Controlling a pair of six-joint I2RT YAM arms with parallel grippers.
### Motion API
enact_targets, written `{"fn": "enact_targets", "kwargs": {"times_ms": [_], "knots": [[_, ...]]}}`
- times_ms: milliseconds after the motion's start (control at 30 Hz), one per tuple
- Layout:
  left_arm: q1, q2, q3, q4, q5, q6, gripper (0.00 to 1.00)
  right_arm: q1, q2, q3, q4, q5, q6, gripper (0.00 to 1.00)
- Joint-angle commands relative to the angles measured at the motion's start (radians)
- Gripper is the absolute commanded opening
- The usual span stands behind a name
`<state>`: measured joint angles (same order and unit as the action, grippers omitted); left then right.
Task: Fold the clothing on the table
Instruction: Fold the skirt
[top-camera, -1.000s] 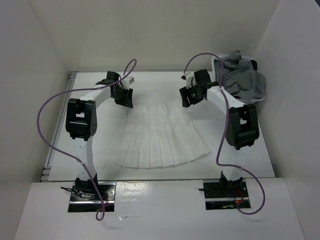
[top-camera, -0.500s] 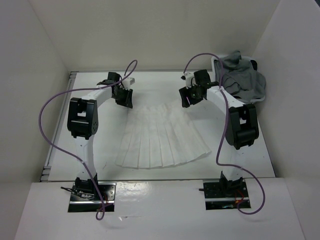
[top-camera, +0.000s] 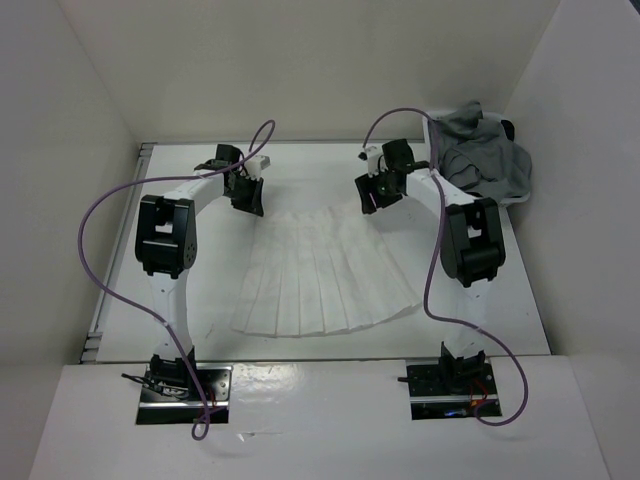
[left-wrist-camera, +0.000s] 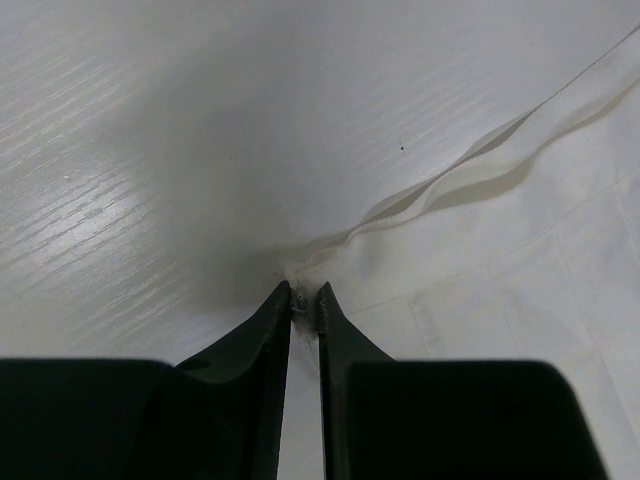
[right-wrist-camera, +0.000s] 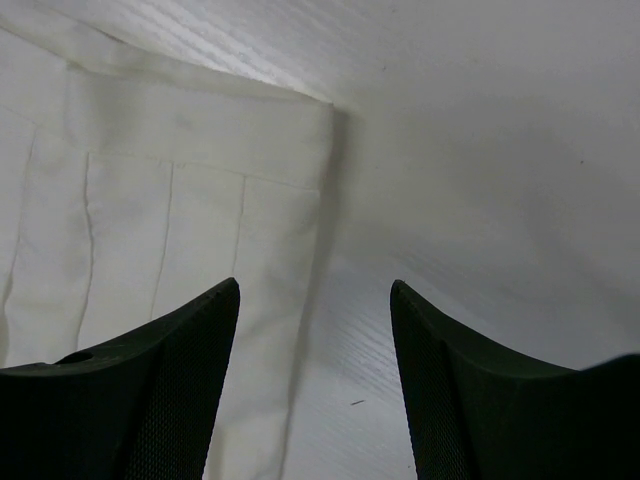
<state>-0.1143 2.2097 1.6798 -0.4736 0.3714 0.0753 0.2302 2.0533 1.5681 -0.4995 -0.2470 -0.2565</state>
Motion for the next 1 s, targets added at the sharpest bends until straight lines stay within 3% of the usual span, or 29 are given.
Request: {"fn": "enact_targets", "kwargs": {"times_ms": [0, 967], "knots": [[-0.004, 0.015, 0.004, -0.023, 0.006, 0.011, 0.17, -0.006, 0.025, 0.088, 0.039, 0.005, -0.01, 0.67], [-0.004, 0.005, -0.005, -0.042, 0.026, 0.011, 0.16, 0.012, 0.222, 0.288, 0.032, -0.081, -0.001, 0.63]]}}
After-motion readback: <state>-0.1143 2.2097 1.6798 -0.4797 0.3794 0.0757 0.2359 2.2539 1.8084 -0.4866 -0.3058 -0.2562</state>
